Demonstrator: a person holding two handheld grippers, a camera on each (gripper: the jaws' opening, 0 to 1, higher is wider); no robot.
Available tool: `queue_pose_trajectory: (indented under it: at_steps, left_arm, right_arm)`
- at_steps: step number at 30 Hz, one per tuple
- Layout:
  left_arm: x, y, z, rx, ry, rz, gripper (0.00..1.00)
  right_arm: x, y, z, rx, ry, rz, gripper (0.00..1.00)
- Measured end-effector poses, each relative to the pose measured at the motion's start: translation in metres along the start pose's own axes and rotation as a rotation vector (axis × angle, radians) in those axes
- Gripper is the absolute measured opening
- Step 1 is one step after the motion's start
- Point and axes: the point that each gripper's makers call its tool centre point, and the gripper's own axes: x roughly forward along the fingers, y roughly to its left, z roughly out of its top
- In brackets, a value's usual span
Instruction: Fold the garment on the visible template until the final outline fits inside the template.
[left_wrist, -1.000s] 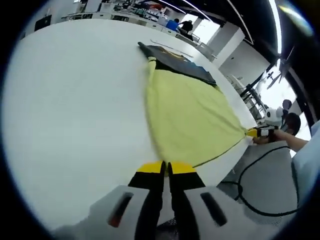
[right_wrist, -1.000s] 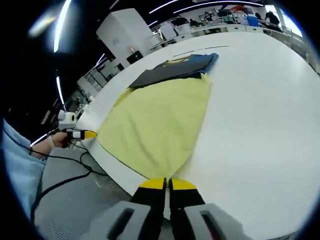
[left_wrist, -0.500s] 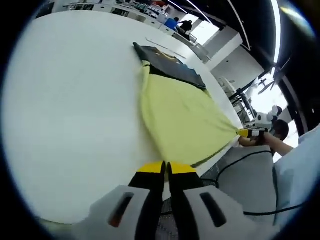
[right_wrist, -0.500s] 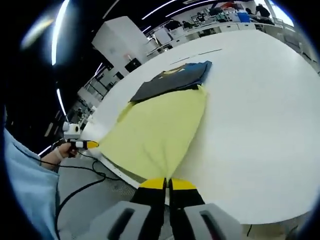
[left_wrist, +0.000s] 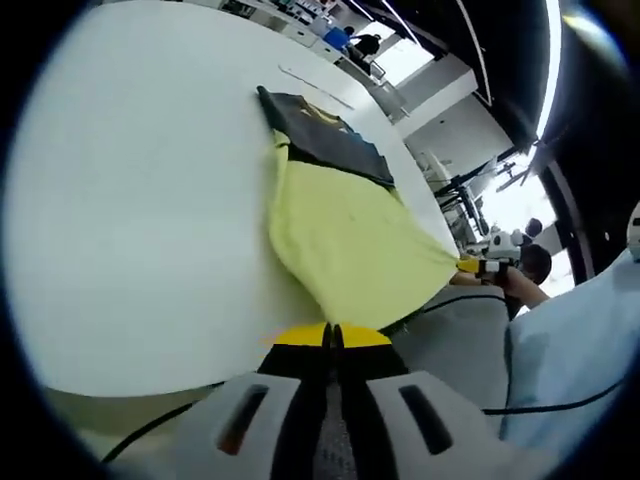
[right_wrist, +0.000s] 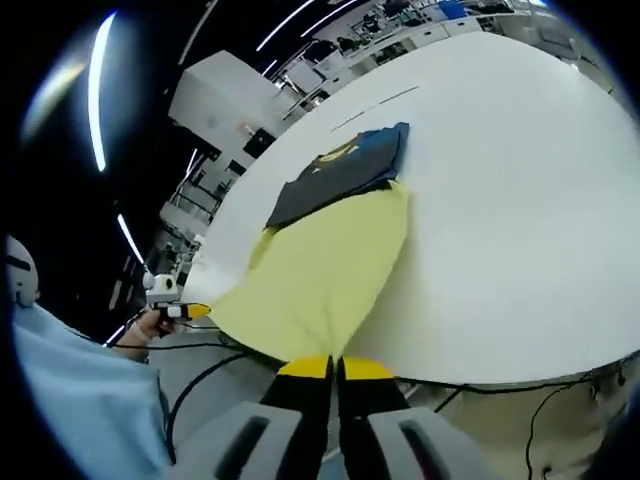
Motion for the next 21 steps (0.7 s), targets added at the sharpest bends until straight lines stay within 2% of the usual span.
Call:
queue_pose_trajectory:
  at_steps: [6, 14, 21]
  left_arm:
    - [-0.005, -0.007, 0.000, -0.005, 0.004, -0.031, 0.00]
    - [-0.003, -0.007, -0.009, -0.005, 0.050, -0.042, 0.00]
    - [-0.001, -0.009, 0.013, 0.028, 0.043, -0.044, 0.00]
  right_arm:
    - [-0.008, 0.002, -0.003, 0.028, 0.003, 0.005, 0.00]
    - [-0.011, 0.003, -0.008, 0.059, 0.012, 0.030, 0.00]
    - [-0.009, 0.005, 0.005, 0.104, -0.010, 0.063, 0.00]
